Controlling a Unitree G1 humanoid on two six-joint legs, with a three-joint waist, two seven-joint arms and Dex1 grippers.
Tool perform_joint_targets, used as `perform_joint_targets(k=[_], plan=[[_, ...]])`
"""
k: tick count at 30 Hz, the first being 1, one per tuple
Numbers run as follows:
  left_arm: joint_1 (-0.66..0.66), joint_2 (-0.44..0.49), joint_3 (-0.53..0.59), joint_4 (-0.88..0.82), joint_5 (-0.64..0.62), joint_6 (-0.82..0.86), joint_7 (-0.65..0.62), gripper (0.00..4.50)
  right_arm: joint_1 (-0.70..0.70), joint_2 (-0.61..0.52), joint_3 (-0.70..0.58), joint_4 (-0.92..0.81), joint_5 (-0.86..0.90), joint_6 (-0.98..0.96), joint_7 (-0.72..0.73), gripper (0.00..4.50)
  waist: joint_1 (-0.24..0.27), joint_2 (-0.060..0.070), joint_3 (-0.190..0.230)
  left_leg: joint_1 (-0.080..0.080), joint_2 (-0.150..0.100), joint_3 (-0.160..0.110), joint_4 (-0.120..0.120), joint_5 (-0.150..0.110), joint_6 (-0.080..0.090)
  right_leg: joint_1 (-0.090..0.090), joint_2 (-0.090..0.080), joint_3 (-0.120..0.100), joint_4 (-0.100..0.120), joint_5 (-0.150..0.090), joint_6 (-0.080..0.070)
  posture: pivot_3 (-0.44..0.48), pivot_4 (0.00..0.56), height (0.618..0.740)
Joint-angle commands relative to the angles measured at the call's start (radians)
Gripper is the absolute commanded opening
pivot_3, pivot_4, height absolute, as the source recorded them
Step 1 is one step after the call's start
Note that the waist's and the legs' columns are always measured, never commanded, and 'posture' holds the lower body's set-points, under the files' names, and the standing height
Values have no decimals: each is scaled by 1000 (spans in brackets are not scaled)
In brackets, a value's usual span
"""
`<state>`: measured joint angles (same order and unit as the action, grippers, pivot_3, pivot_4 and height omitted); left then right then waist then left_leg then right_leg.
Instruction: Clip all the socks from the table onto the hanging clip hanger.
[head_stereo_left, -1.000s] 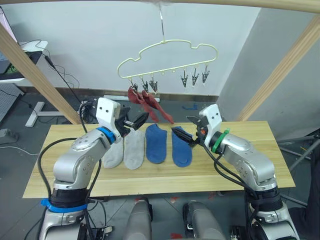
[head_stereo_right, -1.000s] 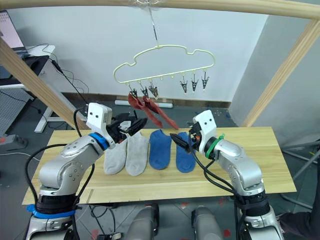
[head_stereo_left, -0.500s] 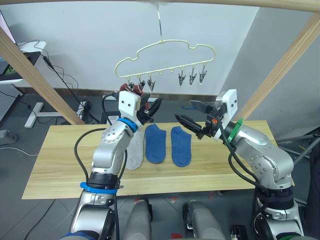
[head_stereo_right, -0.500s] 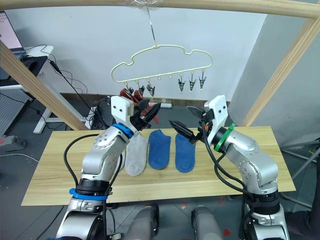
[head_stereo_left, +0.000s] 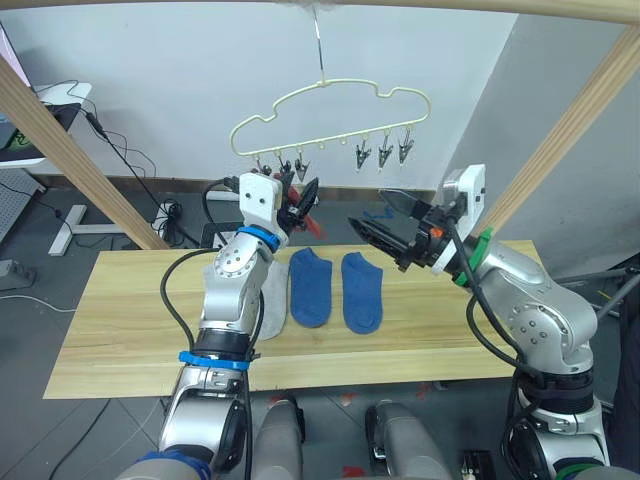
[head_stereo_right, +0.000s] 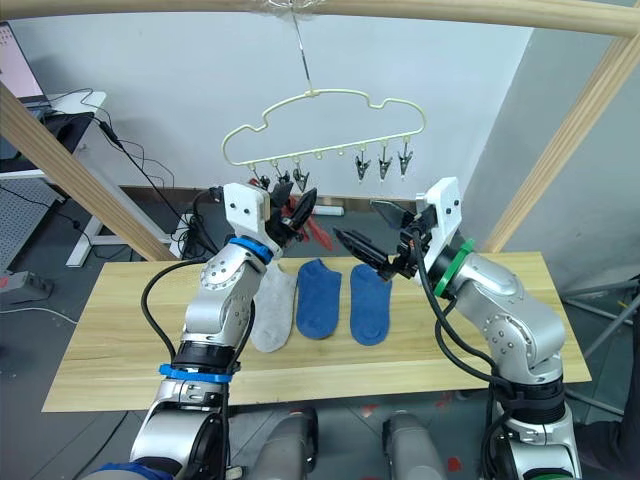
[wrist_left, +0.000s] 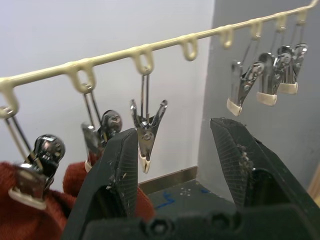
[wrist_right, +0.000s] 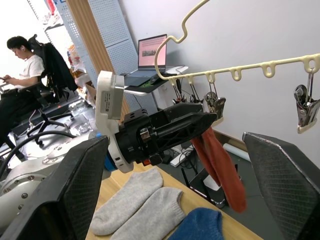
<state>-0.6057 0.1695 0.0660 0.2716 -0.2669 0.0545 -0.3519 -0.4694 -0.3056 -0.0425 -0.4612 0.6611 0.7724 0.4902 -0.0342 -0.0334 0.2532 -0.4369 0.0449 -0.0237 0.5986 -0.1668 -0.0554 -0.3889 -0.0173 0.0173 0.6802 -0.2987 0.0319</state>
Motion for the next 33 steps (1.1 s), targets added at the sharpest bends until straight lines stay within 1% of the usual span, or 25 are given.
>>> perform_joint_targets(k=[1,17,33], plan=[[-31,-7,14,-8,-2,-27,-3,2514,-18,-6,-22,-41,30,-8,-12,4500,0,0,0,0,0,0,0,0,0,0,0,0,0,0,0,-81,251,740],[-119,-17,20,121,22,-94,-19,2514,-29,-13,-29,-32,41,-13,-40,4500,-5,0,0,0,0,0,0,0,0,0,0,0,0,0,0,-102,251,740],[-167,-39,3,203,36,-143,-47,2514,-22,-18,-29,-47,48,-9,-65,4500,-11,0,0,0,0,0,0,0,0,0,0,0,0,0,0,-120,253,740]])
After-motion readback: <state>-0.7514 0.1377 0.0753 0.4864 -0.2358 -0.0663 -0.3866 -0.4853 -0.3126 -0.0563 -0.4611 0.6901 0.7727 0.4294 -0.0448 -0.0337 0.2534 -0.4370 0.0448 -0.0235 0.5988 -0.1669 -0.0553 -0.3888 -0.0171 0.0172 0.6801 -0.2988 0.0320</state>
